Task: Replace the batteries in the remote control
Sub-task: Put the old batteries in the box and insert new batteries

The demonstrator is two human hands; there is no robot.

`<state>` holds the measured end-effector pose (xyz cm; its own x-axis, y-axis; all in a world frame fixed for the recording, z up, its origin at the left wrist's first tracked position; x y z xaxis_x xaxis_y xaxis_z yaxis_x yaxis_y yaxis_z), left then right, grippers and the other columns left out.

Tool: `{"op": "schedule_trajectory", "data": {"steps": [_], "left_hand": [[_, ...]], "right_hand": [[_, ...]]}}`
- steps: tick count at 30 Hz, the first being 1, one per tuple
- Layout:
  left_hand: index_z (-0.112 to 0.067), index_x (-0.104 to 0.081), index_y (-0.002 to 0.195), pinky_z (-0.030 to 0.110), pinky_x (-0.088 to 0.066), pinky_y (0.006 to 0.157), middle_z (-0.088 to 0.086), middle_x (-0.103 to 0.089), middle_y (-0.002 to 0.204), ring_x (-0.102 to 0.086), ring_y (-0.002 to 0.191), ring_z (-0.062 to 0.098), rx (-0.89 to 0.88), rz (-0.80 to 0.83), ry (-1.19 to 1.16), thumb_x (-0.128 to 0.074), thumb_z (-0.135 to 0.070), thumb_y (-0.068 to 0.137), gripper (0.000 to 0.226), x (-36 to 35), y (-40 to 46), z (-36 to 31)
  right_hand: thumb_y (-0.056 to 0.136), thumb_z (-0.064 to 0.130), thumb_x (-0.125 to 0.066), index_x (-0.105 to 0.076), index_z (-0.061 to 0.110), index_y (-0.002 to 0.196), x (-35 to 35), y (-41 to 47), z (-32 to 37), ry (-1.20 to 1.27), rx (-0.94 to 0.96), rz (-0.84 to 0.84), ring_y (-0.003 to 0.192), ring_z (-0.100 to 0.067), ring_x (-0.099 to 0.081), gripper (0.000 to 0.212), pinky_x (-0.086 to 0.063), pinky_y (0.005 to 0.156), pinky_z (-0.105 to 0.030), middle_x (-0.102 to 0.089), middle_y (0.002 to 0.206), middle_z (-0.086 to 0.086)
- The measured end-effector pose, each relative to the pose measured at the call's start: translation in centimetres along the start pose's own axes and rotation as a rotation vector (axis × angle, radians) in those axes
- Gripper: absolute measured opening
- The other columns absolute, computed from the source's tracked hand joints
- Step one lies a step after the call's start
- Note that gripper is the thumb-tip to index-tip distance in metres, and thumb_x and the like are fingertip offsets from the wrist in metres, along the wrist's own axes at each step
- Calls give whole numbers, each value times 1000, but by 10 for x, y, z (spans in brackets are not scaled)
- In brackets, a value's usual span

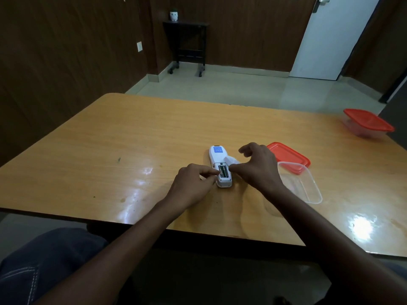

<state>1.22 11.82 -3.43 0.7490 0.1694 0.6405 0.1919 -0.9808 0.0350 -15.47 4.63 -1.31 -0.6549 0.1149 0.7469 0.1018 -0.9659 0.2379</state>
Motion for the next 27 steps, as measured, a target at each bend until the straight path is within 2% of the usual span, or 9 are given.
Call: {"op": "schedule_trajectory", "data": {"steps": [2, 5, 11, 13, 15, 17, 19, 23, 27], "left_hand": [[-31, -77, 115, 18, -45, 72, -7, -73, 122, -60, 86, 3, 36, 16, -45, -61, -21, 96, 27, 0, 0, -1], [-30, -78, 112, 24, -49, 83, -4, -74, 121, -66, 106, 14, 103, 31, -112, -54, -12, 94, 35, 0, 1, -1], [-24, -78, 114, 30, -50, 89, -1, -76, 118, -66, 112, 22, 157, 71, -185, -45, -4, 92, 45, 1, 0, -1], [-26, -80, 111, 31, -52, 87, 0, -77, 115, -66, 108, 22, 172, 88, -211, -45, -3, 89, 47, 0, 1, 2], [-26, -80, 108, 36, -55, 87, 2, -78, 108, -67, 96, 21, 205, 92, -266, -48, -2, 87, 45, -1, 3, 4], [-21, -74, 114, 38, -57, 83, 6, -77, 94, -68, 82, 21, 259, 79, -347, -51, -4, 89, 38, 0, 4, 4], [-19, -66, 116, 37, -58, 77, 9, -75, 82, -66, 72, 22, 307, 55, -425, -50, -3, 90, 34, 2, 5, 3], [-15, -63, 114, 39, -56, 69, 14, -72, 78, -60, 63, 24, 333, -2, -510, -52, -1, 90, 30, -1, 6, 3], [-18, -64, 112, 44, -61, 79, 19, -77, 90, -66, 65, 25, 349, -34, -503, -54, -2, 89, 29, 0, 5, 3]], "right_hand": [[69, 27, -82, -69, 17, 111, 0, -6, 3, 66, -18, -4, 96, -12, -54, 45, -43, 77, -29, -62, 112, -3], [71, 32, -80, -72, 17, 110, -5, -13, 7, 40, -7, 27, 97, -17, -62, 43, -50, 78, -33, -64, 111, -2], [76, 35, -81, -80, 22, 100, -6, -14, 7, 82, -80, 108, 108, -15, -64, 27, -53, 85, -34, -72, 119, -1], [73, 42, -83, -79, 23, 97, -8, -18, 11, 95, -54, 119, 107, -14, -64, 31, -55, 86, -37, -73, 115, 0], [70, 51, -84, -78, 23, 98, -10, -24, 14, 64, -10, 109, 102, -14, -63, 39, -52, 79, -35, -72, 109, 2], [73, 54, -80, -76, 25, 100, -15, -29, 16, -19, 59, 83, 92, -14, -59, 40, -42, 69, -31, -66, 105, 2], [82, 49, -73, -75, 25, 105, -18, -34, 18, -99, 125, 44, 85, -15, -58, 33, -36, 65, -29, -65, 106, 0], [85, 41, -70, -71, 21, 120, -26, -37, 19, -239, 216, 92, 91, -24, -64, 41, -45, 67, -31, -65, 118, -3], [84, 33, -70, -72, 13, 114, -32, -37, 23, -270, 254, 105, 90, -25, -63, 36, -54, 72, -37, -65, 115, -9]]}}
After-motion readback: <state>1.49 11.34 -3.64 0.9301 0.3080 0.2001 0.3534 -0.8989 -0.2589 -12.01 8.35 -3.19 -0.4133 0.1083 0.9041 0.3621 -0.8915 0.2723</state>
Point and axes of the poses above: each hand's wrist, its own y-axis towards the middle knuckle, its own x-axis out of the back of the hand, z = x × y, the point moved 2 cm from there along y, towards the middle knuckle
